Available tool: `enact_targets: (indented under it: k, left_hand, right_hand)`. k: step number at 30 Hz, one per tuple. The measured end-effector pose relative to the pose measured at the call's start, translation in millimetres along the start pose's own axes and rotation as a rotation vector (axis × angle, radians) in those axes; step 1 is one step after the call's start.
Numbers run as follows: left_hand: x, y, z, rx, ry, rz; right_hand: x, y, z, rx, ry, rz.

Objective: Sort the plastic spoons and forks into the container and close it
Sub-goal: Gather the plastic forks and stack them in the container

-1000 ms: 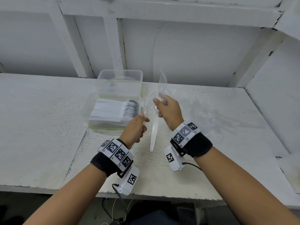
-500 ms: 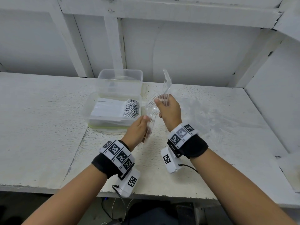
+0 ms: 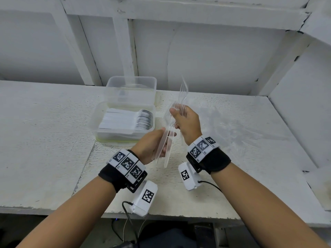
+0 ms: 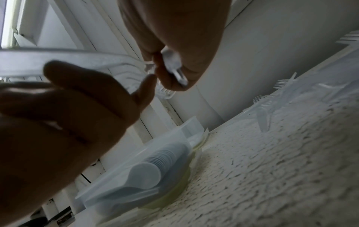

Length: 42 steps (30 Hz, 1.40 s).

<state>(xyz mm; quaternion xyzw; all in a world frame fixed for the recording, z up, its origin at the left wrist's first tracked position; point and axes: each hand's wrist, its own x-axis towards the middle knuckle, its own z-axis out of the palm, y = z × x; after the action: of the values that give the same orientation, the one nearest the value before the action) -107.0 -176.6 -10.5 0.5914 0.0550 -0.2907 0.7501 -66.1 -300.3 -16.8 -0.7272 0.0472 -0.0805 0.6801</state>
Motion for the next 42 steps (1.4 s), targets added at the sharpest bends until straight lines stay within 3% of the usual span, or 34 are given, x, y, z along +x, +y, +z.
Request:
enact_targets:
  k: [4, 9, 12, 21, 28, 32, 37, 42]
  left_hand:
    - [0.6, 0.9, -0.7, -0.018, -0.069, -0.036]
    - [2.8, 0.1, -2.6, 0.070, -0.003, -0.065]
    - [2.0, 1.8, -1.2, 0.043, -0.050, -0.096]
    - [2.5, 2.5, 0.6, -0.012, -0.132, -0.091]
    - [2.6, 3.5, 1.0, -0.002, -0.231, -0.098]
    - [4.2, 1.6, 4.3, -0.019, -0.176, -0.112]
    - [11.8, -5.7, 3.5, 0.049, 0.037, -0.026]
    - [17.7, -8.1, 6.7, -0.029, 0.186, 0.114]
  right_hand:
    - [1.0, 4.0, -1.2, -0.038, -0.025, -0.020]
    - [1.2, 2.5, 1.1, -0.115, -0.061, -0.023]
    - [2.8, 2.7, -1.1, -0.164, -0.052, -0.034]
    - [3.1, 7.0, -8.3, 0.163, -0.075, 0.070]
    - [5.2, 5.5, -14.6, 0.175, -0.123, 0.108]
    - [5.2, 4.9, -20.7, 0.041, -0.061, 0.180]
    - [-0.9, 7.1, -31.7, -0.097, -0.049, 0.326]
    - [-13.1, 8.8, -34.3, -0.074, -0.081, 0.200]
